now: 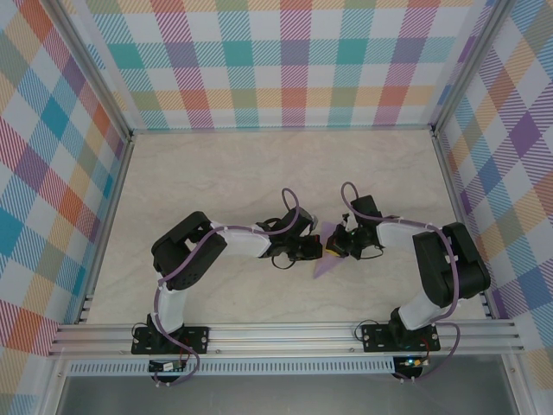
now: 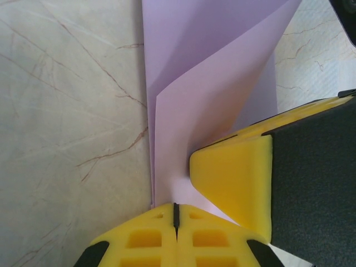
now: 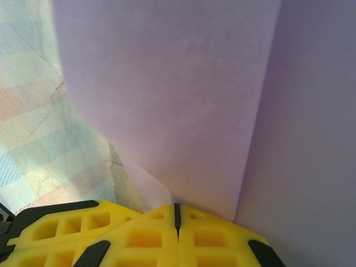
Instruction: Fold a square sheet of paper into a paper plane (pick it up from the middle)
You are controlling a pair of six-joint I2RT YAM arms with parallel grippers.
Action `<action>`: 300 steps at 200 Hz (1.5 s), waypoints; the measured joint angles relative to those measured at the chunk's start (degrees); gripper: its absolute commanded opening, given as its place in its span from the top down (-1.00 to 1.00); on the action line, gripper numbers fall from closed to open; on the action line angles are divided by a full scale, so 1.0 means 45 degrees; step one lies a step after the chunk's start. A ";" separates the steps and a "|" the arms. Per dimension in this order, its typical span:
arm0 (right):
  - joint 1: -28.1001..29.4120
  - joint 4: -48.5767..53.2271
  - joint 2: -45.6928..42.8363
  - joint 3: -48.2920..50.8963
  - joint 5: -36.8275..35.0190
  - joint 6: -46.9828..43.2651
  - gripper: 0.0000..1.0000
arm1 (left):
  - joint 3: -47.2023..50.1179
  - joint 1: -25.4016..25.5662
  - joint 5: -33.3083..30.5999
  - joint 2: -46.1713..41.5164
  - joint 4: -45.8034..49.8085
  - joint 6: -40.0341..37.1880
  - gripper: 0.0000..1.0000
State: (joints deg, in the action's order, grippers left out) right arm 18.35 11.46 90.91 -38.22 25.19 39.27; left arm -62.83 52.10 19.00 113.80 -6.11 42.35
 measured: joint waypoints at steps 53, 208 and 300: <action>-0.0039 -0.0107 -0.0010 0.0068 0.0097 -0.0170 1.00 | 0.0000 -0.0024 0.0097 -0.0583 0.0408 0.0015 0.96; -0.0083 -0.0277 -0.0019 0.0170 0.0233 -0.0170 1.00 | 0.0170 -0.0019 0.0568 -0.0437 -0.0136 0.0680 1.00; -0.0321 -0.0792 -0.0384 0.0675 0.0325 -0.0049 1.00 | 0.0024 0.0005 0.0636 -0.0034 0.0316 0.0393 1.00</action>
State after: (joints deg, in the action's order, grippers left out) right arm 16.91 7.90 89.19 -35.18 26.65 39.05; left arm -62.72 52.12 21.87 113.65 -4.69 44.12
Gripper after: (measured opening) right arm 0.046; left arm 0.038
